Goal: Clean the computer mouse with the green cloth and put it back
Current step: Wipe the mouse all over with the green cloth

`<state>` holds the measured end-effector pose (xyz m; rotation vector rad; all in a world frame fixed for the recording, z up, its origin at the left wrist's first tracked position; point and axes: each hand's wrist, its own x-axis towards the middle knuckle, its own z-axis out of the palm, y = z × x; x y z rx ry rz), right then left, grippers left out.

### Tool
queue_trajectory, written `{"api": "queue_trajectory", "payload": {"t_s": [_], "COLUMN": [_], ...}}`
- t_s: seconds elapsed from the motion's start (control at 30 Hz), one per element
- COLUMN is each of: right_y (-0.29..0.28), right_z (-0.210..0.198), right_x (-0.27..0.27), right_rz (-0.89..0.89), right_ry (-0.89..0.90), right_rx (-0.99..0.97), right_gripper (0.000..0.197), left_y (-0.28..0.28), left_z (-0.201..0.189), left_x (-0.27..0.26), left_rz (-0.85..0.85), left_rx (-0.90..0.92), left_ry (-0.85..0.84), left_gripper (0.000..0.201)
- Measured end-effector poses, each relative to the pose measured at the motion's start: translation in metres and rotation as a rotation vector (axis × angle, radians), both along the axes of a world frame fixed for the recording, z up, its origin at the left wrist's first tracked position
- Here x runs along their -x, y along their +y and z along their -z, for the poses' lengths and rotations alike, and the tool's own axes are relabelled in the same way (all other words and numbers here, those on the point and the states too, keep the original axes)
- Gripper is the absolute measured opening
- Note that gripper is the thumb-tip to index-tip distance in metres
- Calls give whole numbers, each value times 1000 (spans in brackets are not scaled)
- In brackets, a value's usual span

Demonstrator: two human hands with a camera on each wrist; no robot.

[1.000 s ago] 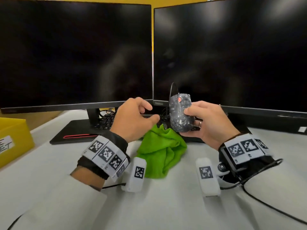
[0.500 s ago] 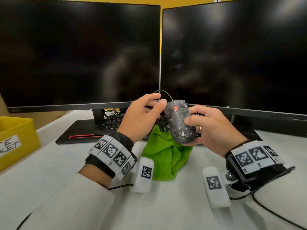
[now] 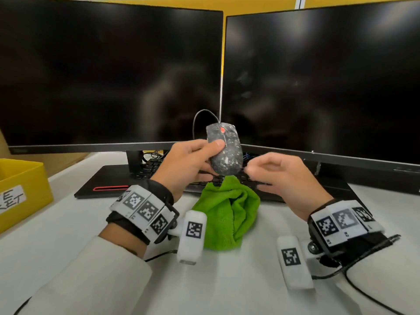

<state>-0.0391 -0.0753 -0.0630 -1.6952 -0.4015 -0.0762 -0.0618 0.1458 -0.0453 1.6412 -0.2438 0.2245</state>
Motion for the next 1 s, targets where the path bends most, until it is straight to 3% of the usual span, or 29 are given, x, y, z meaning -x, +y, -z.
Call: {"api": "queue_trajectory", "payload": {"t_s": [0.17, 0.27, 0.47, 0.57, 0.67, 0.87, 1.0], "right_y": [5, 6, -2, -5, -12, -17, -17], "right_z": [6, 4, -3, -10, -17, -27, -32], "right_x": [-3, -3, 2, 5, 3, 2, 7], "right_rz": [-164, -118, -222, -127, -1, 204, 276], "right_ry": [91, 62, 142, 122, 41, -183, -47], "right_rx": [314, 461, 533, 495, 359, 190, 83], "right_gripper": [37, 39, 35, 16, 30, 35, 21], "left_y": [9, 10, 9, 8, 8, 6, 4], "left_z": [0, 0, 2, 3, 3, 2, 3], "left_x": [-2, -2, -1, 0, 0, 2, 4], "left_rz": [-19, -35, -41, -32, -23, 12, 34], "left_rx": [77, 77, 32, 22, 34, 13, -20], "left_ry": [20, 28, 28, 31, 28, 18, 18], "left_gripper": [29, 28, 25, 21, 24, 26, 24]}}
